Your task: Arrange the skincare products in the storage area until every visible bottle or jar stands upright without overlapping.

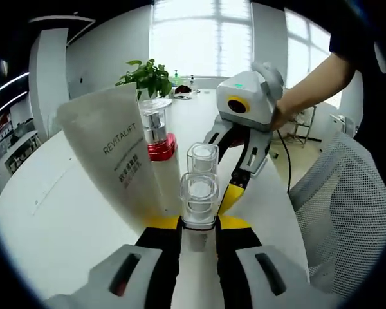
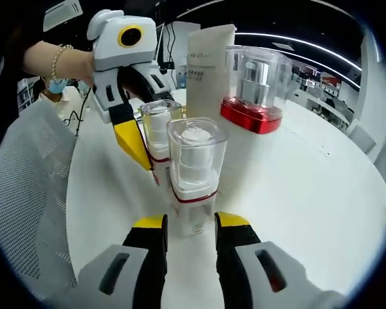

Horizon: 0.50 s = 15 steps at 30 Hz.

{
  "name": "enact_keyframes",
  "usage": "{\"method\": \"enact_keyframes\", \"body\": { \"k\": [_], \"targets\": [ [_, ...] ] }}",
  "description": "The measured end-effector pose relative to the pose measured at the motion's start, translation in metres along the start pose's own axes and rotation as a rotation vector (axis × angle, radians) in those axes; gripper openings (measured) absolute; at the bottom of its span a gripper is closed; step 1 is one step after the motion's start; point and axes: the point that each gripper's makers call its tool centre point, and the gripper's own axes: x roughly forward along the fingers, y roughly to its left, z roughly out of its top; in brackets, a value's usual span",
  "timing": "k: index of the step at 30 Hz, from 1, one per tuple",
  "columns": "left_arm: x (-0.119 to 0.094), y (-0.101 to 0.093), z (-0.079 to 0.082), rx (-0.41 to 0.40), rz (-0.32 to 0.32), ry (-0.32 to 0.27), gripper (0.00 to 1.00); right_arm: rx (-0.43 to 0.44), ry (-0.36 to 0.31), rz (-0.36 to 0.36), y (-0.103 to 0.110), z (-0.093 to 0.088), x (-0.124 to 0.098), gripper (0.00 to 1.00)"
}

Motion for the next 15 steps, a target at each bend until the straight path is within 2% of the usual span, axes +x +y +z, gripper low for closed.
{"method": "enact_keyframes", "body": {
  "k": [8,15],
  "targets": [
    [0.0009,0.0039,-0.0024,-0.001,-0.003,-0.002,0.17,-0.042,0.0,0.027,-0.0048,0.0052,0.0022,0.23],
    [0.0014,0.0037,-0.0029,-0.001,-0.007,-0.002,0.17,-0.064,-0.001,0.051,0.0,0.0073,0.0031,0.21]
  ]
}}
